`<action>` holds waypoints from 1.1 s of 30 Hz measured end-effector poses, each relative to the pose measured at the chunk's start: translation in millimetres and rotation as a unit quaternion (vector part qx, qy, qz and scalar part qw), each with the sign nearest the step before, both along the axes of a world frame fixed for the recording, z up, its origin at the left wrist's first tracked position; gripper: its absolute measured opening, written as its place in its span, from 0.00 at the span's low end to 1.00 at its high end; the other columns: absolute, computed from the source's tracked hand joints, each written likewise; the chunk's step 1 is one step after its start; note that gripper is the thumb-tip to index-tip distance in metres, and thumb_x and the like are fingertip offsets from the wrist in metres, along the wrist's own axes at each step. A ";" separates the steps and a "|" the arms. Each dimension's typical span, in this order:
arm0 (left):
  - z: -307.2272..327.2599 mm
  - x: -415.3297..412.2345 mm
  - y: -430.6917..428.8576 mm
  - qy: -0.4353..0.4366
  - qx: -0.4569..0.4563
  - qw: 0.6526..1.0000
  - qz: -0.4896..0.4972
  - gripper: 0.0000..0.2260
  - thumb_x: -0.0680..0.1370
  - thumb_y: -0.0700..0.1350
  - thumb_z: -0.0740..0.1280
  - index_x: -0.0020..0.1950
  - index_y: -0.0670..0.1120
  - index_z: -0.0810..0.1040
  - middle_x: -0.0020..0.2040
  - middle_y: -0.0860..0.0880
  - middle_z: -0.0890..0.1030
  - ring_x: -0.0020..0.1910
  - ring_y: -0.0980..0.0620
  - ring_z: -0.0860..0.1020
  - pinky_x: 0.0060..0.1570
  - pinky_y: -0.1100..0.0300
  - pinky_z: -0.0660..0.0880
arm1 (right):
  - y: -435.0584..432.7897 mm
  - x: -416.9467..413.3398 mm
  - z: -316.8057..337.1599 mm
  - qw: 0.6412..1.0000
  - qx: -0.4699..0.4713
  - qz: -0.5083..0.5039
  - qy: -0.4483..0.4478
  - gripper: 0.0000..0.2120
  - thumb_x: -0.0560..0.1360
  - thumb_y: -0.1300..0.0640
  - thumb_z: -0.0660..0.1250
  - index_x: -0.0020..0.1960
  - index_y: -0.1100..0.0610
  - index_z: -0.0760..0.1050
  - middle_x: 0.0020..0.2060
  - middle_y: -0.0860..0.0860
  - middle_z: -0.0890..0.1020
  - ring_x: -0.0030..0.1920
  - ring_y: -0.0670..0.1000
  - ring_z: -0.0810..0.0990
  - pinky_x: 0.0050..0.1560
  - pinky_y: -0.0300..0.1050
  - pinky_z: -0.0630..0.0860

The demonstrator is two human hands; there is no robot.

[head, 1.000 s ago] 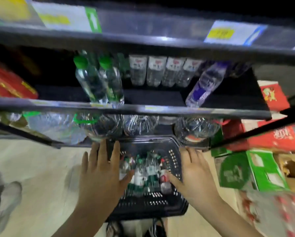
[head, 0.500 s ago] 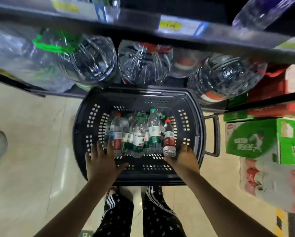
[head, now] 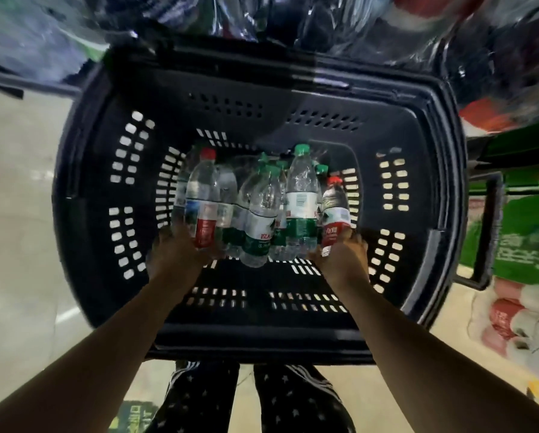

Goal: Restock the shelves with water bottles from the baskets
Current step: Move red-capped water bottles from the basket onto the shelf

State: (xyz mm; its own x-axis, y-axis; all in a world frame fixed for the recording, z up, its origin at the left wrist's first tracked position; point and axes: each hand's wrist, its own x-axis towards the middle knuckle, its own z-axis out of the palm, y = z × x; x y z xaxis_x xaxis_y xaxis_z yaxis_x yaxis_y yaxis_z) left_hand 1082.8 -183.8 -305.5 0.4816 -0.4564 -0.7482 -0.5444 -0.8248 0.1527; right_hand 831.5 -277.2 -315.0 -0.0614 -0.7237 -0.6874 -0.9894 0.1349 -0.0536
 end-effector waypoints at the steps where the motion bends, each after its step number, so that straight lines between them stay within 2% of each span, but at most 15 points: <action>1: -7.2 1.7 0.0 0.014 -0.009 1.000 0.019 0.46 0.67 0.68 0.70 0.75 0.51 0.51 0.64 0.42 0.76 0.62 0.39 0.74 0.58 0.41 0.74 | -0.6 -0.9 -4.3 1.000 0.001 -0.001 0.009 0.46 0.70 0.41 0.72 0.74 0.66 0.54 0.66 0.61 0.69 0.65 0.59 0.67 0.63 0.49 0.68; 4: -33.0 11.0 4.3 0.087 -0.032 0.991 0.093 0.44 0.62 0.74 0.68 0.70 0.54 0.58 0.55 0.50 0.81 0.51 0.45 0.81 0.50 0.42 0.78 | -2.9 -2.7 -13.5 0.999 0.007 0.010 0.044 0.48 0.69 0.44 0.75 0.74 0.66 0.53 0.66 0.62 0.69 0.65 0.59 0.67 0.65 0.49 0.68; 7: -54.2 17.7 9.1 0.098 -0.060 0.987 0.109 0.47 0.59 0.78 0.64 0.68 0.51 0.65 0.54 0.47 0.81 0.51 0.43 0.81 0.48 0.44 0.80 | -7.7 -0.1 -18.2 0.997 0.013 0.026 0.070 0.48 0.69 0.48 0.76 0.74 0.68 0.51 0.67 0.64 0.69 0.65 0.61 0.67 0.64 0.50 0.67; 10: -48.1 19.7 -1.3 0.070 -0.056 0.991 0.098 0.38 0.67 0.70 0.68 0.67 0.48 0.68 0.57 0.45 0.80 0.55 0.42 0.79 0.53 0.44 0.78 | -16.3 4.6 -18.4 0.996 0.037 -0.002 0.086 0.46 0.69 0.50 0.76 0.74 0.67 0.52 0.66 0.63 0.69 0.66 0.61 0.66 0.64 0.52 0.67; 14: -38.8 24.3 -10.9 0.151 -0.032 0.982 0.106 0.25 0.73 0.61 0.68 0.63 0.47 0.74 0.57 0.45 0.81 0.53 0.46 0.80 0.54 0.48 0.78 | -24.0 4.8 -8.5 0.995 0.058 -0.045 0.068 0.32 0.70 0.53 0.75 0.67 0.66 0.65 0.62 0.60 0.73 0.65 0.59 0.66 0.64 0.51 0.70; 17: -20.7 20.1 -13.4 0.202 -0.052 0.970 0.121 0.11 0.78 0.53 0.66 0.58 0.51 0.74 0.50 0.51 0.80 0.40 0.57 0.77 0.41 0.63 0.75 | -23.6 2.7 3.7 0.986 0.046 -0.160 -0.001 0.25 0.69 0.56 0.75 0.61 0.63 0.71 0.55 0.57 0.76 0.55 0.56 0.74 0.49 0.47 0.76; 18: -12.9 17.9 -12.0 0.212 -0.061 0.967 0.127 0.07 0.79 0.52 0.65 0.54 0.52 0.73 0.46 0.53 0.79 0.38 0.60 0.76 0.39 0.64 0.74 | -23.1 1.4 8.9 0.974 0.043 -0.221 -0.034 0.25 0.68 0.57 0.75 0.61 0.62 0.71 0.54 0.55 0.77 0.51 0.54 0.77 0.45 0.44 0.75; 20: 4.2 13.7 -8.2 0.241 -0.074 0.955 0.153 0.08 0.79 0.51 0.65 0.52 0.48 0.75 0.42 0.51 0.81 0.39 0.54 0.81 0.40 0.59 0.77 | -20.5 -0.3 21.5 0.938 0.050 -0.324 -0.111 0.25 0.68 0.58 0.75 0.62 0.61 0.72 0.53 0.55 0.80 0.46 0.52 0.80 0.41 0.42 0.75; 22: 29.7 10.6 -6.5 0.265 -0.081 0.942 0.188 0.12 0.78 0.51 0.65 0.58 0.46 0.76 0.45 0.46 0.83 0.40 0.47 0.83 0.39 0.55 0.79 | -15.1 0.1 40.6 0.891 0.071 -0.408 -0.185 0.24 0.69 0.58 0.75 0.62 0.60 0.72 0.52 0.56 0.81 0.45 0.52 0.81 0.37 0.41 0.74; 24: 56.5 6.6 -6.3 0.293 -0.097 0.924 0.224 0.12 0.78 0.50 0.66 0.58 0.46 0.75 0.45 0.44 0.83 0.37 0.49 0.84 0.35 0.56 0.79 | -9.3 3.4 66.5 0.833 0.096 -0.486 -0.247 0.23 0.70 0.59 0.74 0.62 0.61 0.72 0.50 0.57 0.81 0.46 0.54 0.82 0.38 0.45 0.76; 26: 88.0 2.5 -7.3 0.293 -0.117 0.923 0.220 0.05 0.79 0.48 0.65 0.51 0.49 0.76 0.40 0.48 0.83 0.31 0.57 0.83 0.30 0.62 0.76 | -4.9 7.2 95.7 0.765 0.138 -0.546 -0.311 0.24 0.67 0.60 0.74 0.61 0.63 0.73 0.48 0.58 0.82 0.46 0.57 0.82 0.42 0.49 0.78; 28: 123.8 1.0 -8.9 0.292 -0.141 0.924 0.204 0.04 0.79 0.49 0.65 0.47 0.51 0.77 0.38 0.50 0.85 0.32 0.57 0.83 0.35 0.61 0.77 | 0.0 10.3 125.2 0.698 0.174 -0.588 -0.371 0.24 0.63 0.61 0.73 0.58 0.64 0.73 0.49 0.60 0.80 0.45 0.58 0.81 0.42 0.50 0.79; 30: 162.2 2.9 -10.1 0.293 -0.162 0.924 0.185 0.06 0.78 0.52 0.68 0.47 0.50 0.79 0.38 0.51 0.86 0.39 0.52 0.84 0.41 0.58 0.78 | 7.2 14.4 156.9 0.650 0.182 -0.606 -0.422 0.20 0.66 0.63 0.73 0.56 0.65 0.73 0.51 0.61 0.78 0.44 0.56 0.80 0.36 0.47 0.79; 31: 182.0 4.3 -10.4 0.294 -0.177 0.922 0.181 0.06 0.77 0.53 0.68 0.47 0.51 0.80 0.40 0.53 0.86 0.41 0.52 0.84 0.42 0.56 0.79 | 10.7 15.6 172.3 0.635 0.180 -0.605 -0.446 0.22 0.66 0.61 0.75 0.57 0.65 0.72 0.52 0.62 0.77 0.44 0.56 0.80 0.36 0.47 0.80; 33: 223.2 5.8 -10.1 0.291 -0.211 0.917 0.173 0.04 0.78 0.51 0.66 0.47 0.53 0.80 0.42 0.56 0.85 0.42 0.56 0.84 0.44 0.58 0.77 | 14.0 20.1 205.9 0.603 0.183 -0.589 -0.507 0.39 0.56 0.52 0.83 0.61 0.64 0.72 0.52 0.62 0.78 0.45 0.58 0.81 0.39 0.49 0.80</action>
